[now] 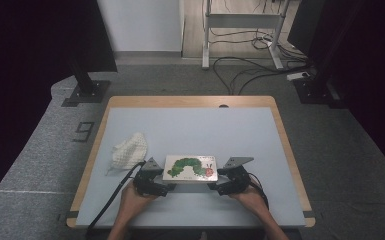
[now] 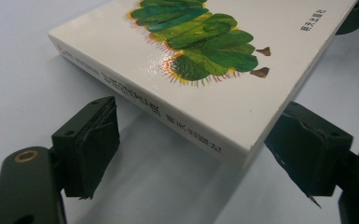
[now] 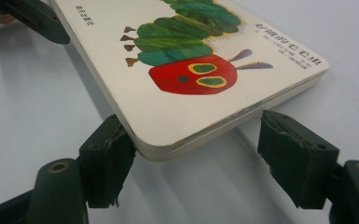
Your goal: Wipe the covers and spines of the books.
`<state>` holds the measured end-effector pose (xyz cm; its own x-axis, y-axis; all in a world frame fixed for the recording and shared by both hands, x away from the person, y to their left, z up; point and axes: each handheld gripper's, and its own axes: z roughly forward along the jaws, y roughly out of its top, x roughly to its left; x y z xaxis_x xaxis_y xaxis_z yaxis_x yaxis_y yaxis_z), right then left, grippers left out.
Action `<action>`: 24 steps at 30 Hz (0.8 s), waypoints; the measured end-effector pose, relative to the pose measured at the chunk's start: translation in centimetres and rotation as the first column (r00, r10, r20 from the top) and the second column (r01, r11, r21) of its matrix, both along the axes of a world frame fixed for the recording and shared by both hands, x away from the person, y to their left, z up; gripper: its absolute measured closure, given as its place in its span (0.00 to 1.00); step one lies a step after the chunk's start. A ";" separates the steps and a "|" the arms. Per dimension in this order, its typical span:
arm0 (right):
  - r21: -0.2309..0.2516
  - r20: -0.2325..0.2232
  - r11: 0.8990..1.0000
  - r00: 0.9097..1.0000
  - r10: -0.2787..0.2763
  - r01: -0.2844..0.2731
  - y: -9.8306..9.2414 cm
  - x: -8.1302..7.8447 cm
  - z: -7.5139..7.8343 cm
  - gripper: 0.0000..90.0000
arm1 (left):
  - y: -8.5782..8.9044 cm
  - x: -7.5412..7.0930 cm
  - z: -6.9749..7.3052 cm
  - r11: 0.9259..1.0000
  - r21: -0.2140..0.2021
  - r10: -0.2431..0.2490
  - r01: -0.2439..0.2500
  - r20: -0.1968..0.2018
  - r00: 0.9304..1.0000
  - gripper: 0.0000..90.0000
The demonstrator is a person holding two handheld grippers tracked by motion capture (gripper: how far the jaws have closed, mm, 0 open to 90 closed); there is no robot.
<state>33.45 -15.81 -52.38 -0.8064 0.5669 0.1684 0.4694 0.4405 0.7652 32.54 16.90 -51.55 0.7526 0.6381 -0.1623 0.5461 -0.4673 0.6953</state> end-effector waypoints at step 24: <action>-0.079 0.077 0.997 0.997 0.024 -0.018 0.5 -1.7 -0.8 0.32 | 0.0 -1.9 -0.4 0.994 0.097 -0.054 0.049 0.052 0.997 0.37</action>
<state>31.77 -15.33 -53.23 -0.8271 0.5588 0.0605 0.4001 0.5097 0.7616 30.68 16.88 -51.99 0.7909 0.6089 -0.0604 0.4823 -0.5596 0.6739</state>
